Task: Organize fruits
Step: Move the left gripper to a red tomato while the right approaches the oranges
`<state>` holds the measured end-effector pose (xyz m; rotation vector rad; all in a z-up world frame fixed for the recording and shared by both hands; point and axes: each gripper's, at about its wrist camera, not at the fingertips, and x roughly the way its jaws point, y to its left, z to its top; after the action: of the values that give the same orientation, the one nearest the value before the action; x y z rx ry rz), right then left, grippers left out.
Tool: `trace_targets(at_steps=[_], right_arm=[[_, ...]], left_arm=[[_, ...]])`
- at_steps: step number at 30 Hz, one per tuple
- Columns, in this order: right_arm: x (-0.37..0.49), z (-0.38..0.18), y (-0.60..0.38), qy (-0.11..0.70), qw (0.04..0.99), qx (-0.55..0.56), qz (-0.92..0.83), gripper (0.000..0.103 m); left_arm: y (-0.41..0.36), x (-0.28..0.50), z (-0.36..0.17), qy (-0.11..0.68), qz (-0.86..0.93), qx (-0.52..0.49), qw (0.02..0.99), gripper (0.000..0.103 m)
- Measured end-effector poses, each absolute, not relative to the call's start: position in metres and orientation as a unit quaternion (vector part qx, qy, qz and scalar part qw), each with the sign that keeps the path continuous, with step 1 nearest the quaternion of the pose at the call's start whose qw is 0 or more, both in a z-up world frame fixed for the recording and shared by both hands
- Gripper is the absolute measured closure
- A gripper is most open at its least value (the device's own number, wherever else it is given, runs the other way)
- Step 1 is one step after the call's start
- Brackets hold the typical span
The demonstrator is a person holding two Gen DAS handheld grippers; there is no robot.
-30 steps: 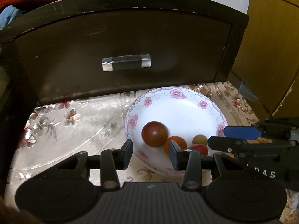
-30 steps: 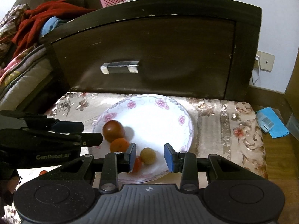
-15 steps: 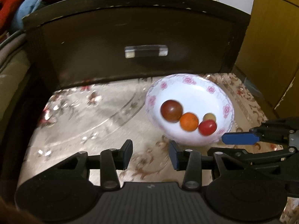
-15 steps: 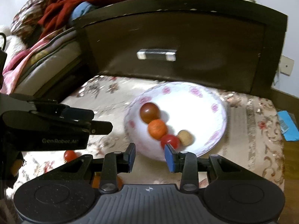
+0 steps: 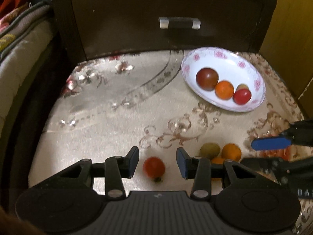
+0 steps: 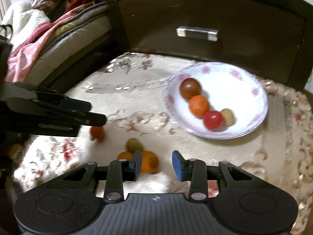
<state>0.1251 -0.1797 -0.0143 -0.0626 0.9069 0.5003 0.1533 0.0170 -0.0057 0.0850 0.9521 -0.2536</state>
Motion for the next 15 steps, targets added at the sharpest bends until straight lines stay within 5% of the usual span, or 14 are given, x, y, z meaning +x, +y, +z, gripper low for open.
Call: trace_targets(at_steps=[15], right_arm=[[0.115, -0.041, -0.15, 0.475, 0.839, -0.025, 0.263, 0.072]], left_arm=[[0.021, 0.157, -0.034, 0.49, -0.119, 0.056, 0.862, 0.053]])
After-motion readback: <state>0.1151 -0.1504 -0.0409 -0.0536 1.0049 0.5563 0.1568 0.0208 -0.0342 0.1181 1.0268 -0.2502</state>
